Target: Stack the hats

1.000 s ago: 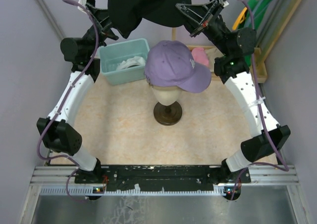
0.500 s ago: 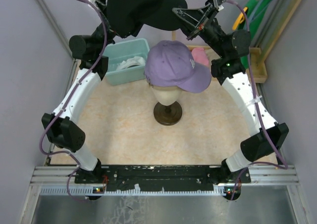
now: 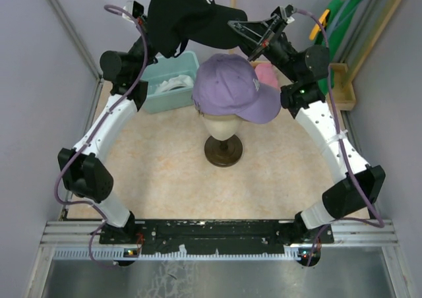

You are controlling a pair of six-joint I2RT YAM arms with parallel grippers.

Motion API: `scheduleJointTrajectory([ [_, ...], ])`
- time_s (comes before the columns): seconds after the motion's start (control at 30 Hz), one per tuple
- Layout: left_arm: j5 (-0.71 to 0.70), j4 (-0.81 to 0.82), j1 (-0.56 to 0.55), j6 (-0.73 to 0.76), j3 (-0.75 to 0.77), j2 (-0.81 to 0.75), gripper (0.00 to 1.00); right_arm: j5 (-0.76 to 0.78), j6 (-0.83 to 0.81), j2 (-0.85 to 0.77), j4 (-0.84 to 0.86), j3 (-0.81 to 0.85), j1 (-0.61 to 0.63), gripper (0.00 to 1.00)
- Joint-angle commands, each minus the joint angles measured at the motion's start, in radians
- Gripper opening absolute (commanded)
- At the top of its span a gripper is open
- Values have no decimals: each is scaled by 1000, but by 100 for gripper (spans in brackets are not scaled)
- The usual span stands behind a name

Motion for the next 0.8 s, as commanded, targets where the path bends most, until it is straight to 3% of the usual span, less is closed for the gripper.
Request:
scheduleJointTrajectory([
  [0.0,-21,44,59,34,-116,-76,11,-16,20,-101,80,-14,-94,0],
  [0.17,-12,75,150,3,-208,-128,9,-76,59,-133,75,-40,-202,0],
  [0.53,21,222,282,-171,-196,-86,6,-174,92,-171,92,-124,-277,0],
  [0.77,98,207,271,-185,-204,-108,12,-136,72,-160,138,-126,-299,0],
])
